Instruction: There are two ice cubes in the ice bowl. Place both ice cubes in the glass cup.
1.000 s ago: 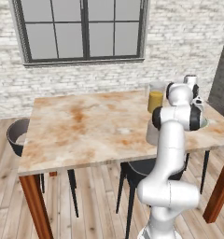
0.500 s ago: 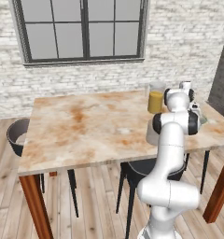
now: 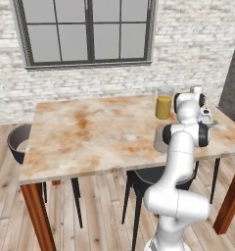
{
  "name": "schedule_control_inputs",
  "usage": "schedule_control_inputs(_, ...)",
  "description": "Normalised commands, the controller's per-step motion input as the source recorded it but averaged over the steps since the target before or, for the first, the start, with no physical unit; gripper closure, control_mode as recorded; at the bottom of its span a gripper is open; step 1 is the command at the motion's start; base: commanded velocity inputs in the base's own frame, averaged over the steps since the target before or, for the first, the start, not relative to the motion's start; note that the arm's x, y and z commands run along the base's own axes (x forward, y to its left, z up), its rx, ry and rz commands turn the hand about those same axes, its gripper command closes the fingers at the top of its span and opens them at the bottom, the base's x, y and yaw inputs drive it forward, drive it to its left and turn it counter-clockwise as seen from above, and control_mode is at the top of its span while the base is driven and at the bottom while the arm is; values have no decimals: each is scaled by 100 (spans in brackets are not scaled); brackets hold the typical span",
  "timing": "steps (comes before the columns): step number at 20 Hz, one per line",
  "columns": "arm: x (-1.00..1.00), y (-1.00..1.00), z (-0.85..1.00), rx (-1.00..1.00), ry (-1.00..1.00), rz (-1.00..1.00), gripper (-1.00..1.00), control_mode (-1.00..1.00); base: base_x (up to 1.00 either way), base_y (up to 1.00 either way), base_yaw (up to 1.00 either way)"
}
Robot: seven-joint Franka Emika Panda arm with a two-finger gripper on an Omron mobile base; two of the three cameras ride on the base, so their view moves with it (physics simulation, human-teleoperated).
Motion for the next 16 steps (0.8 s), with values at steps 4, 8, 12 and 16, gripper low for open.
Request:
schedule_control_inputs(4,0,0,-5,0,1,0,100,-100,0,0,0)
schedule_control_inputs(8,-33,0,2,1,-5,0,100,-100,0,0,0)
schedule_control_inputs(12,-87,15,73,9,-31,0,100,-100,0,0,0)
schedule_control_inputs(16,-100,51,100,4,-44,0,100,-100,0,0,0)
